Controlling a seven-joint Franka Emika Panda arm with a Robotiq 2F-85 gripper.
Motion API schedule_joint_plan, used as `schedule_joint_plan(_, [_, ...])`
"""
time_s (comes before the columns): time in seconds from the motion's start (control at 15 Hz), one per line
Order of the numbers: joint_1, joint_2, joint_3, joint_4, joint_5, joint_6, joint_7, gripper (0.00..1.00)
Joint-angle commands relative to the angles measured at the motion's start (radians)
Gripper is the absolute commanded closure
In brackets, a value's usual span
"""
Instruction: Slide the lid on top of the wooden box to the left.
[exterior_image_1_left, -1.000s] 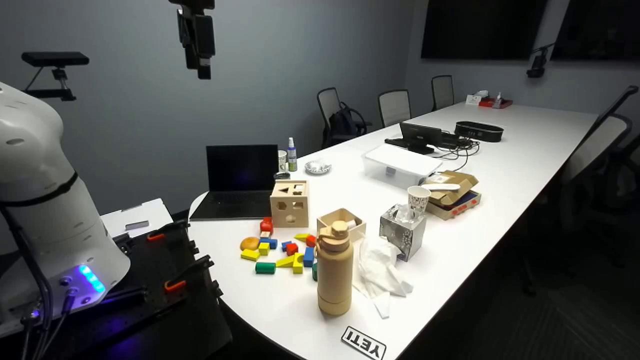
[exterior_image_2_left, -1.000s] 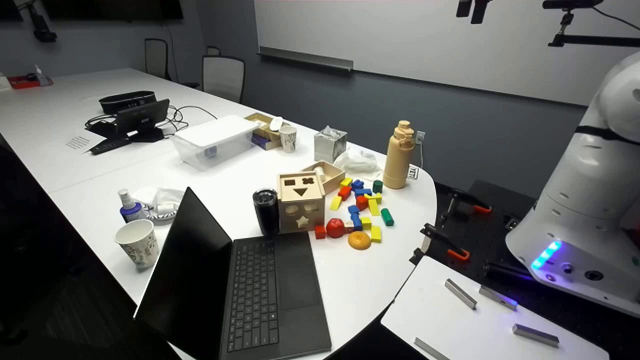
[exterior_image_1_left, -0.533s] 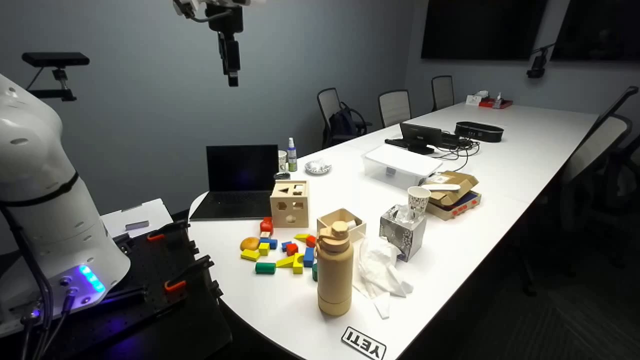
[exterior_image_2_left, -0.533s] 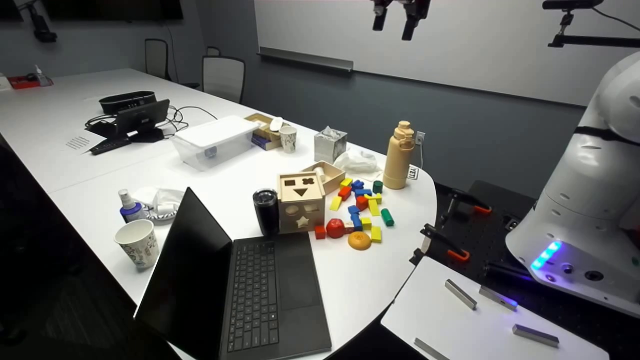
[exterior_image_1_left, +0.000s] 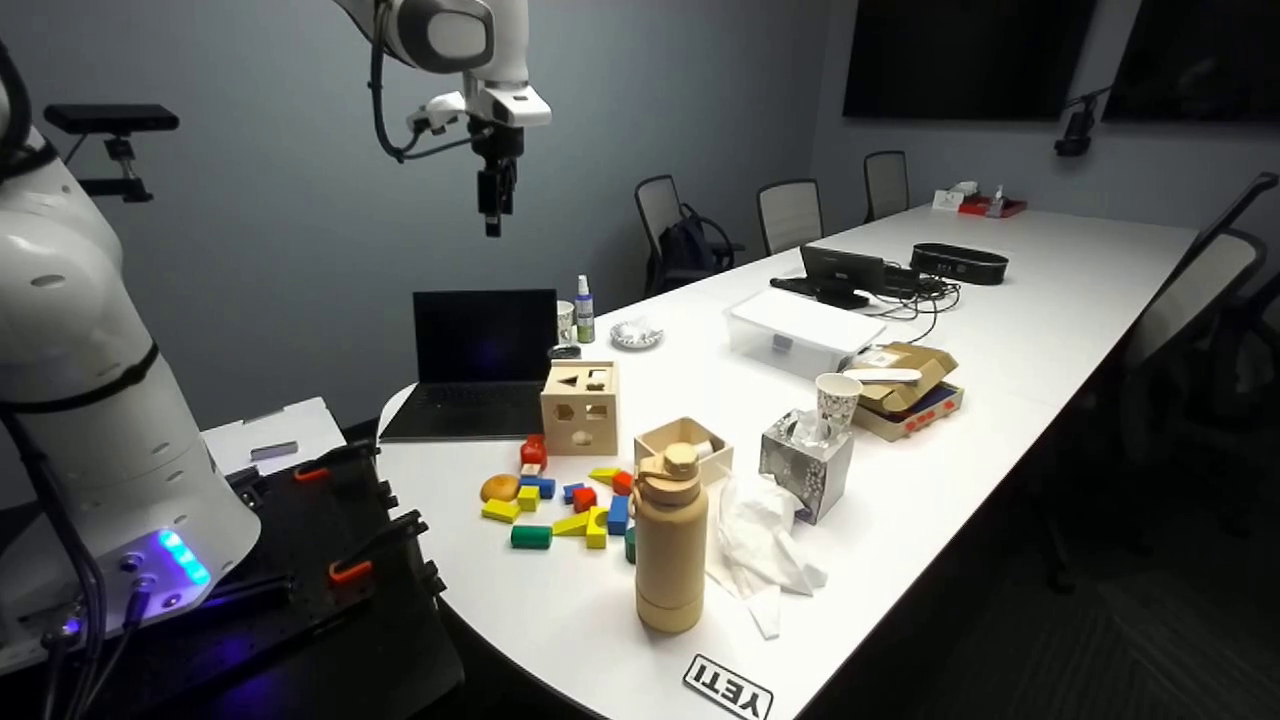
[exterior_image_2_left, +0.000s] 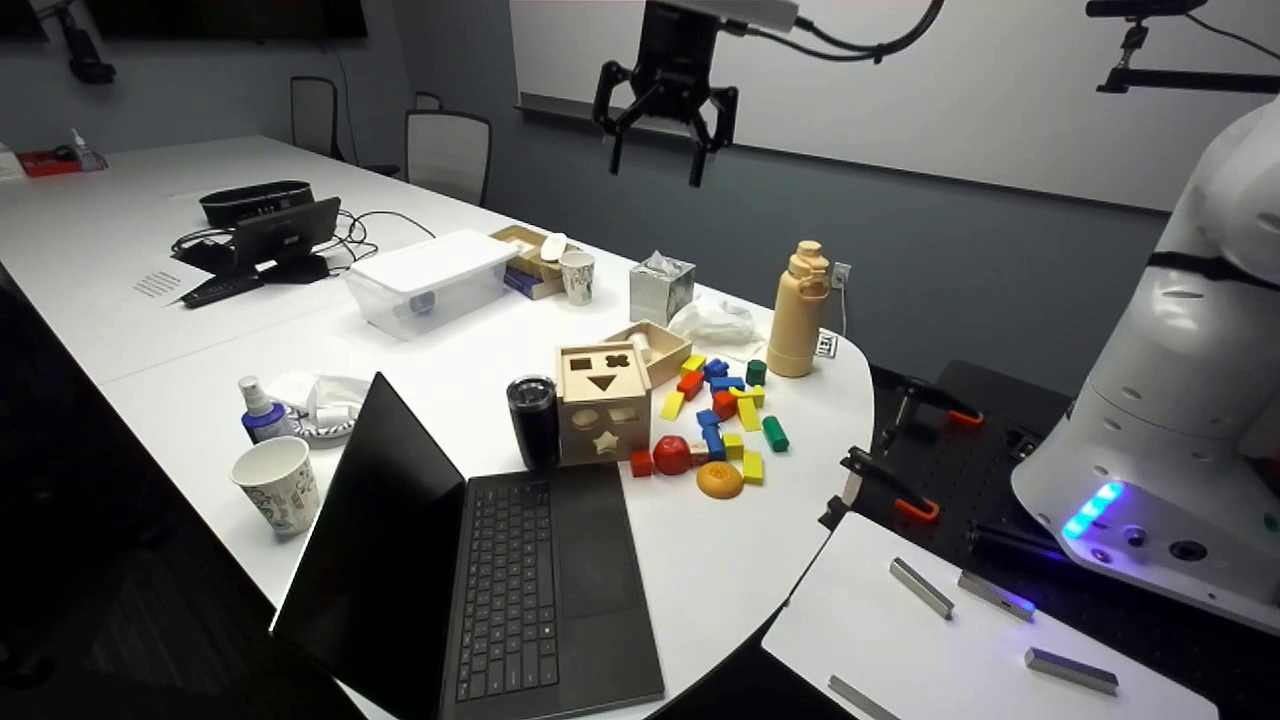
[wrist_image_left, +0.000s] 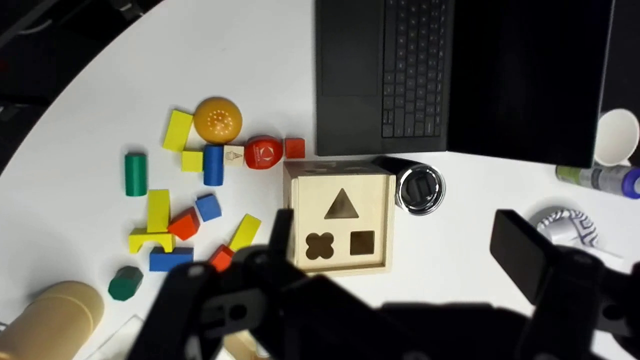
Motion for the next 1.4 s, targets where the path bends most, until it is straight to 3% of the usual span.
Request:
schedule_joint_plan(0.0, [0.029, 0.149, -0.008, 0.003, 0.01, 0.181, 0.181, 0.0])
schedule_joint_plan(0.47, [0.154, 0.387, -0.079, -0.02, -0.101, 0.498, 0.652, 0.0])
schedule_joint_plan(0.73, [0.251, 0.449, -0.147, -0.048, -0.173, 0.533, 0.949, 0.0])
schedule_joint_plan(1.0, [0.273, 0.517, -0.143, -0.042, -0.151, 0.542, 1.073, 0.0])
schedule_joint_plan(1.33, [0.284, 0.595, -0.166, 0.029, -0.174, 0.558, 1.118, 0.0])
